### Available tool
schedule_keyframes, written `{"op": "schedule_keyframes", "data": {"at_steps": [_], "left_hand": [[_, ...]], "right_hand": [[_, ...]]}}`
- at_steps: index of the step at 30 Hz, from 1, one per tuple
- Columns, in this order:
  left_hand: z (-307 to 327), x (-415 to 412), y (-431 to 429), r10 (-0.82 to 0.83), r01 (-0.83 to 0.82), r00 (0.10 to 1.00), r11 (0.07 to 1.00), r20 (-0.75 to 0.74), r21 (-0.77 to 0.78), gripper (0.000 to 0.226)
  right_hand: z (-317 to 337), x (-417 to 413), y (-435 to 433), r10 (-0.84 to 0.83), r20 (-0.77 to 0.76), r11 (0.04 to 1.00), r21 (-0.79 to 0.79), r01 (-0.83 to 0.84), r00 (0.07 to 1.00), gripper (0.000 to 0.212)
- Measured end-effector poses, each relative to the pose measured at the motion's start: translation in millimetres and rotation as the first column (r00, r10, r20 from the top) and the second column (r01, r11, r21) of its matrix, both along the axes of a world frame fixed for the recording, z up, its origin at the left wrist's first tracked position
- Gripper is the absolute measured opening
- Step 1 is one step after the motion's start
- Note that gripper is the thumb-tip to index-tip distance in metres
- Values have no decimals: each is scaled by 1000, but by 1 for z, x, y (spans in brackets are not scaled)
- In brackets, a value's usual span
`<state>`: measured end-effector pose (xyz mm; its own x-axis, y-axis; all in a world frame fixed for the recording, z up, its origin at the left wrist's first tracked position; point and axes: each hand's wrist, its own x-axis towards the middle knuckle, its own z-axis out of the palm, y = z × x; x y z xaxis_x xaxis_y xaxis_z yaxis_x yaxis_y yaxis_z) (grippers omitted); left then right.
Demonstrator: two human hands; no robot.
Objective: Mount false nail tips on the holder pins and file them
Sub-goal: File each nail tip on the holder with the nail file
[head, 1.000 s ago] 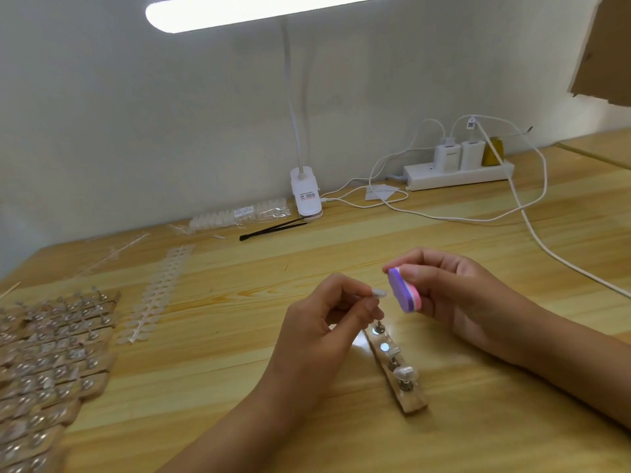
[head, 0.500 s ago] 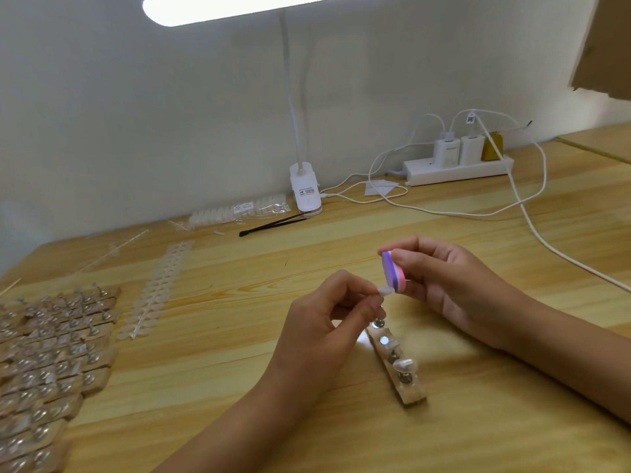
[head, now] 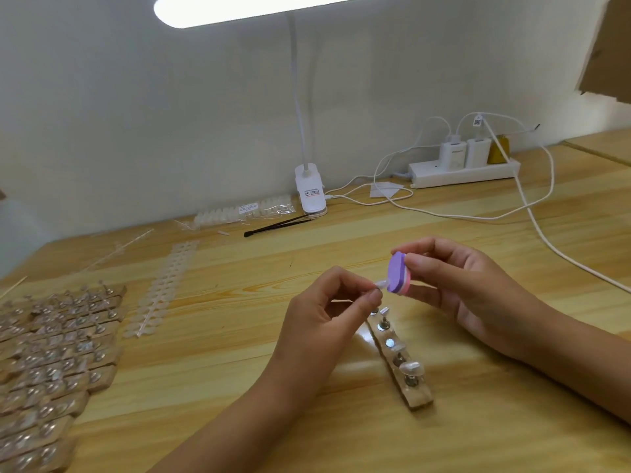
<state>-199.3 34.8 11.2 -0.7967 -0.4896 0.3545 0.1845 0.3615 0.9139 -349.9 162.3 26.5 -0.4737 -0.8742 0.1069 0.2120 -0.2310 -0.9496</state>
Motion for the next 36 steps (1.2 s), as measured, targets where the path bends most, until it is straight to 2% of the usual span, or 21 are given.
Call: {"op": "schedule_keyframes", "data": {"at_steps": [4,8,11,15,19,24,27,30,34,36], "left_hand": [[0,0,1,17,-17,1000,999,-2,-49,18],[0,0,1,26,-26,1000,997,1,-73,20],[0,1,1,17,-16,1000,994,8,-105,17],[1,1,1,17,-18,1000,995,-4,-100,19],[0,0,2,-4,1,1000,991,-25,-132,12],[-2,0,1,-1,-1,1000,995,-16,-102,14],[-3,1,1,-6,4,1000,991,-17,-136,11],[-3,0,1,1,-3,1000,993,-19,-115,10],[-2,1,2,1,-5,1000,989,-27,-147,9],[-2,1,2,15,-20,999,988,-31,-153,14]], "right_hand": [[1,3,1,55,-35,998,14,-54,998,16],[0,1,1,5,1,1000,4,-5,1000,16],[-1,5,2,114,-19,993,21,-114,993,18],[-2,-1,-1,-21,42,1000,-18,22,999,23],[-2,2,2,75,16,997,6,-75,997,20],[-2,-1,2,15,10,1000,-7,-15,1000,12],[-2,2,3,104,-40,995,13,-104,994,17],[-2,0,3,26,-30,1000,4,-26,999,12],[-4,1,3,88,-14,996,6,-88,996,21],[-5,-1,2,27,-10,999,-17,-27,1000,19]]}}
